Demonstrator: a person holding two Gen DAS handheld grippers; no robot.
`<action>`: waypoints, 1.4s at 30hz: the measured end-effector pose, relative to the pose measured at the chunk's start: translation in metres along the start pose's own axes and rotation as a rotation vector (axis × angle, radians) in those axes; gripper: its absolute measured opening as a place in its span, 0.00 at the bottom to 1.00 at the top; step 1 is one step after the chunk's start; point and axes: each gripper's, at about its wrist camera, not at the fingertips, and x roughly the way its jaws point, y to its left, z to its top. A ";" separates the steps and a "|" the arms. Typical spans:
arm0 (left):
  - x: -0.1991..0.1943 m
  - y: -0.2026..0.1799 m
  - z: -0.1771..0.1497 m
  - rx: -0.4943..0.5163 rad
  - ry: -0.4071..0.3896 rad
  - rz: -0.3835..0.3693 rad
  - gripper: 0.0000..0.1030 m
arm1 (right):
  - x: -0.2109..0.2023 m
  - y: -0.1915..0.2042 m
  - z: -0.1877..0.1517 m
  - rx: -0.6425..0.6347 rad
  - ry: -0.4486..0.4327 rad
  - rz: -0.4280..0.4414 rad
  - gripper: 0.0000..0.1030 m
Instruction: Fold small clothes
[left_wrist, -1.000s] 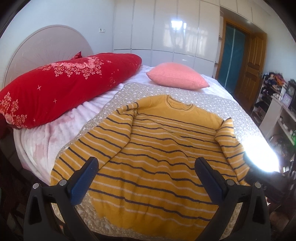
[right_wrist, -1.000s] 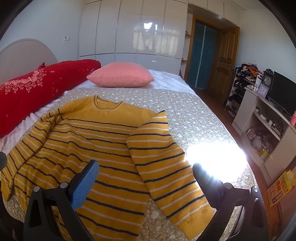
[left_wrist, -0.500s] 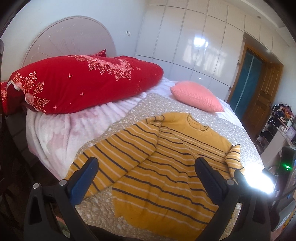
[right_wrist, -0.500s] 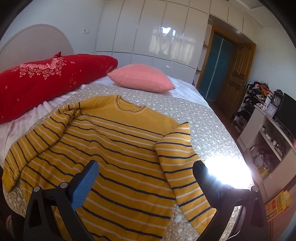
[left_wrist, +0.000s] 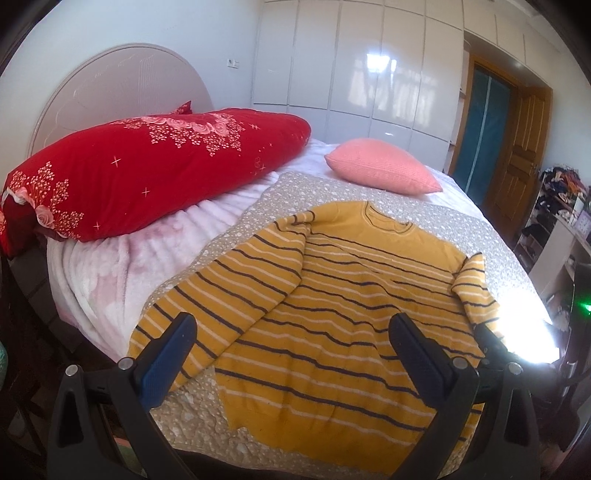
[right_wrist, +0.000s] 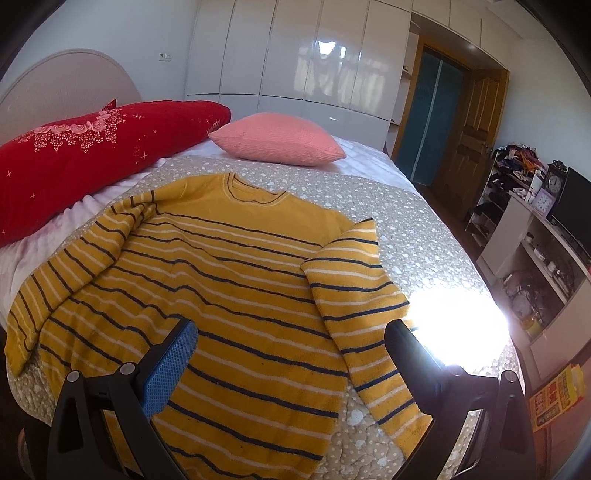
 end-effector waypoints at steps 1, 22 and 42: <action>0.002 -0.003 -0.001 0.008 0.007 -0.001 1.00 | 0.002 -0.001 -0.001 0.004 0.004 -0.001 0.99; 0.032 -0.024 -0.015 0.106 0.120 0.058 1.00 | 0.018 -0.005 -0.009 0.013 0.057 0.008 0.99; 0.043 -0.024 -0.020 0.103 0.176 0.050 1.00 | 0.026 0.002 -0.014 0.001 0.087 0.015 0.99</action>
